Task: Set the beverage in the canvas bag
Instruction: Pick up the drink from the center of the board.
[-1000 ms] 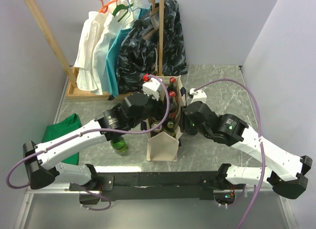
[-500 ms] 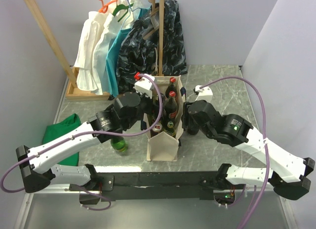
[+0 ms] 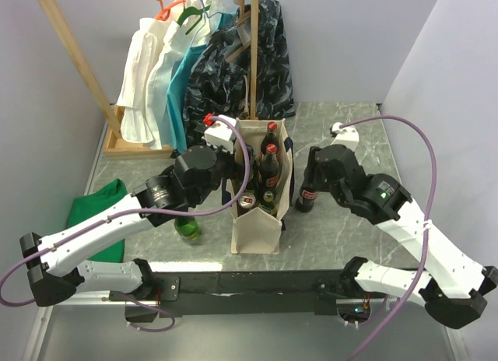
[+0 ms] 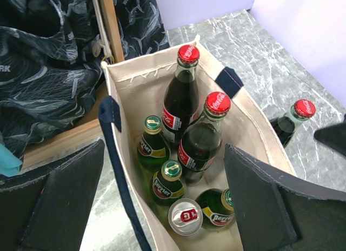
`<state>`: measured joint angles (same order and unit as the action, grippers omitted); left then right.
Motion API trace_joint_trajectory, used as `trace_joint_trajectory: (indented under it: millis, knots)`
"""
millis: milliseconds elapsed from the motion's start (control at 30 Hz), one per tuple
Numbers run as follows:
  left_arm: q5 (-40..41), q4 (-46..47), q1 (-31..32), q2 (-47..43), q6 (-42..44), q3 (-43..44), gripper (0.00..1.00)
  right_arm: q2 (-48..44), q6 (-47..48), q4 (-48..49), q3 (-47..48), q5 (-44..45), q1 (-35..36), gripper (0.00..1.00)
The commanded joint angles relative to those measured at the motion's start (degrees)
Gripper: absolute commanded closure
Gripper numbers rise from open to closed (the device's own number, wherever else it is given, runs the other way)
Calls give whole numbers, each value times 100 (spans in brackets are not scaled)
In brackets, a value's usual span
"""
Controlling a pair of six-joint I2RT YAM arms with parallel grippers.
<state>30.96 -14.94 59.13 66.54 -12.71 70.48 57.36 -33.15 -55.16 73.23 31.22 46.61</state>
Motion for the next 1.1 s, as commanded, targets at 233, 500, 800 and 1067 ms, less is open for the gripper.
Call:
trace_joint_trajectory:
  millis: [233, 500, 800, 1067]
  knots:
    - [261, -53, 28, -203, 32, 45, 4, 354, 493, 58, 455, -564, -1127, 34]
    - [349, -114, 28, -212, 23, 45, 4, 565, 555, 198, 341, -819, -1365, 33]
    - [367, -114, 28, -168, 23, 1, 4, 548, 537, 330, 69, -960, -1453, 33]
    - [411, -106, 2, -168, 6, -8, 4, 644, 546, 391, -28, -1057, -1506, 33]
